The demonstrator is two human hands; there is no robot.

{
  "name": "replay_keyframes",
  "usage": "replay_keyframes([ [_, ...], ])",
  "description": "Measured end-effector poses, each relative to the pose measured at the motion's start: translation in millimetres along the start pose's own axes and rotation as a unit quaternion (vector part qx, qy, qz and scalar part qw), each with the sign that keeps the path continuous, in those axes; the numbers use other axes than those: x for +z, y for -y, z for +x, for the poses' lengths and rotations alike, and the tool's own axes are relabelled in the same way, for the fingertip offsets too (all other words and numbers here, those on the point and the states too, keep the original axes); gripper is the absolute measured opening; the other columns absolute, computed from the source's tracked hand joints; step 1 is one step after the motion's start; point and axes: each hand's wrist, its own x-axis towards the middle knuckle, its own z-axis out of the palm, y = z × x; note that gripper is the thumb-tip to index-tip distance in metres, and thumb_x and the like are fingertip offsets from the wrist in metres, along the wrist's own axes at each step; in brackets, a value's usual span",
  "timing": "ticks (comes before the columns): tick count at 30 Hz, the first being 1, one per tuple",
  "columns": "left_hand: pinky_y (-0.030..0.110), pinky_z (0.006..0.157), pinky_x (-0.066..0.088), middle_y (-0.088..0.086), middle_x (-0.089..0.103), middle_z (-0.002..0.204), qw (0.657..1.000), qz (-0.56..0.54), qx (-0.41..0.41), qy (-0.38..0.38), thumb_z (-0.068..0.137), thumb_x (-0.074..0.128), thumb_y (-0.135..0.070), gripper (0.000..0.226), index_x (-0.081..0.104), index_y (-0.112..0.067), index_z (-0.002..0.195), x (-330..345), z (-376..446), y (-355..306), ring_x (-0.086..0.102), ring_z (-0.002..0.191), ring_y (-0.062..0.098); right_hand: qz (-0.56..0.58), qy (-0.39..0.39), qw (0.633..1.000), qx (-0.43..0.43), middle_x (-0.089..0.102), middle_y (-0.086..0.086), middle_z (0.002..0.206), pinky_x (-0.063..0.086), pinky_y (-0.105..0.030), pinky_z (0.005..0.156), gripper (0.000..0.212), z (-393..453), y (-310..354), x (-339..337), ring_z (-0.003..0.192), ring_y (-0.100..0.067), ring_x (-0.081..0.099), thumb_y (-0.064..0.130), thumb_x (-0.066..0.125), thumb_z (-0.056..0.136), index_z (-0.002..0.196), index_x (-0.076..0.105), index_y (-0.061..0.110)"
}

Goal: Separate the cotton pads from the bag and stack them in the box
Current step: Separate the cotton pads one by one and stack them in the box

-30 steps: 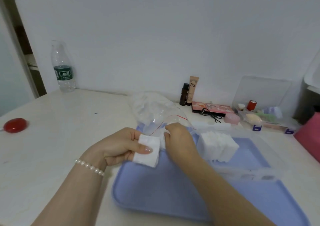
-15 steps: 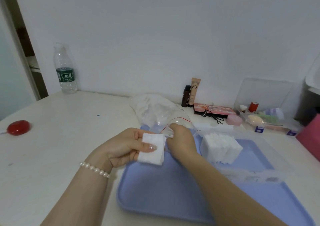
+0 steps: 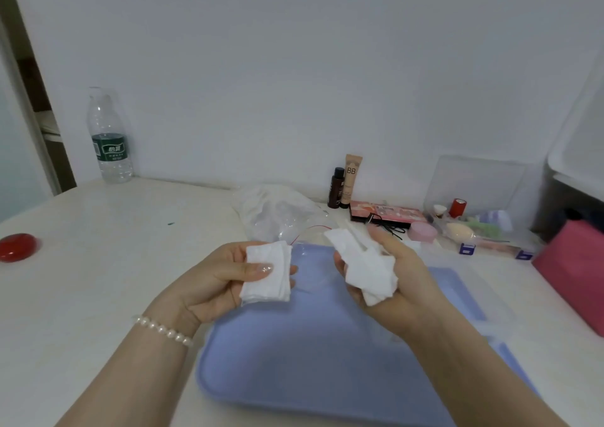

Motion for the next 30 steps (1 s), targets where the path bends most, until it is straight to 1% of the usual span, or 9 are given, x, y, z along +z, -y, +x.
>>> replay_keyframes([
  [3, 0.036, 0.065, 0.059, 0.025, 0.07, 0.092, 1.0, -0.006, -0.01, -0.018, 0.043, 0.089, 0.001, 0.056, 0.071, 0.007, 0.095, 23, 7, 6, 0.071, 0.077, 0.03, -0.022, 0.015, 0.999, -0.018, 0.071, -0.014, 0.083, 0.053, -0.023, 0.046, 0.043, -8, 11, -10, 0.059, -0.022, 0.066, 0.039, 0.068, 0.064, 0.086, 0.071, 0.002],
  [6, 0.032, 0.07, 0.059, 0.021, 0.071, 0.095, 0.998, 0.001, 0.013, -0.056, 0.063, 0.072, 0.008, 0.034, 0.067, 0.007, 0.097, 57, 18, 4, 0.072, 0.077, 0.025, -0.129, -0.011, 0.989, -0.072, 0.068, -0.017, 0.077, 0.049, -0.025, 0.043, 0.01, -14, 19, -25, 0.054, -0.019, 0.064, 0.005, 0.059, 0.079, 0.089, 0.063, 0.004],
  [8, 0.03, 0.068, 0.059, 0.017, 0.072, 0.091, 0.995, 0.01, 0.05, -0.088, 0.07, 0.065, 0.003, 0.028, 0.066, 0.005, 0.098, 76, 29, 0, 0.072, 0.074, 0.022, -0.169, -0.044, 0.977, -0.121, 0.068, -0.022, 0.085, 0.045, -0.027, 0.044, 0.026, -14, 24, -36, 0.056, -0.023, 0.064, -0.005, 0.051, 0.082, 0.106, 0.056, 0.003],
  [11, 0.03, 0.065, 0.06, 0.013, 0.072, 0.09, 0.986, 0.028, 0.087, -0.142, 0.081, 0.061, 0.006, 0.021, 0.064, 0.003, 0.101, 95, 49, 3, 0.071, 0.075, 0.019, -0.152, -0.067, 0.969, -0.185, 0.069, -0.023, 0.093, 0.043, -0.027, 0.041, 0.031, -13, 30, -49, 0.063, -0.027, 0.067, 0.004, 0.053, 0.085, 0.116, 0.055, 0.007],
  [15, 0.033, 0.072, 0.058, 0.013, 0.07, 0.091, 0.979, 0.014, 0.088, -0.183, 0.085, 0.059, 0.005, 0.014, 0.062, -0.001, 0.097, 106, 65, 23, 0.069, 0.078, 0.02, -0.162, -0.079, 0.956, -0.233, 0.072, -0.011, 0.077, 0.049, -0.037, 0.055, 0.017, -13, 30, -60, 0.061, -0.024, 0.068, 0.016, 0.054, 0.091, 0.106, 0.061, 0.013],
  [19, 0.032, 0.067, 0.06, 0.008, 0.069, 0.093, 0.984, 0.065, 0.078, -0.148, 0.088, 0.057, 0.0, 0.017, 0.059, -0.003, 0.104, 108, 61, 43, 0.069, 0.079, 0.016, -0.183, -0.13, 0.931, -0.287, 0.067, 0.0, 0.075, 0.045, -0.024, 0.04, 0.012, -12, 23, -59, 0.062, -0.017, 0.061, 0.026, 0.053, 0.093, 0.098, 0.062, 0.023],
  [23, 0.032, 0.064, 0.058, 0.009, 0.07, 0.094, 0.989, 0.033, 0.063, -0.127, 0.088, 0.054, -0.001, 0.016, 0.059, -0.003, 0.104, 105, 56, 49, 0.069, 0.081, 0.018, -0.24, -0.127, 0.908, -0.319, 0.07, 0.002, 0.076, 0.053, -0.039, 0.064, 0.013, -8, 8, -56, 0.074, -0.019, 0.064, 0.032, 0.054, 0.09, 0.084, 0.065, 0.029],
  [27, 0.03, 0.06, 0.057, 0.009, 0.072, 0.09, 0.993, -0.01, 0.046, -0.109, 0.09, 0.05, 0.003, 0.021, 0.059, -0.003, 0.108, 106, 56, 50, 0.071, 0.075, 0.02, -0.258, -0.144, 0.893, -0.34, 0.068, 0.007, 0.075, 0.053, -0.044, 0.071, 0.005, -7, 3, -58, 0.075, -0.017, 0.063, 0.021, 0.06, 0.087, 0.085, 0.062, 0.026],
  [30, 0.031, 0.065, 0.058, 0.014, 0.071, 0.101, 0.994, -0.04, 0.047, -0.09, 0.089, 0.05, 0.004, 0.028, 0.056, -0.001, 0.116, 107, 56, 52, 0.071, 0.081, 0.022, -0.248, -0.167, 0.884, -0.358, 0.068, 0.01, 0.074, 0.054, -0.049, 0.078, 0.01, -7, 5, -61, 0.076, -0.016, 0.062, 0.015, 0.063, 0.085, 0.086, 0.06, 0.025],
])
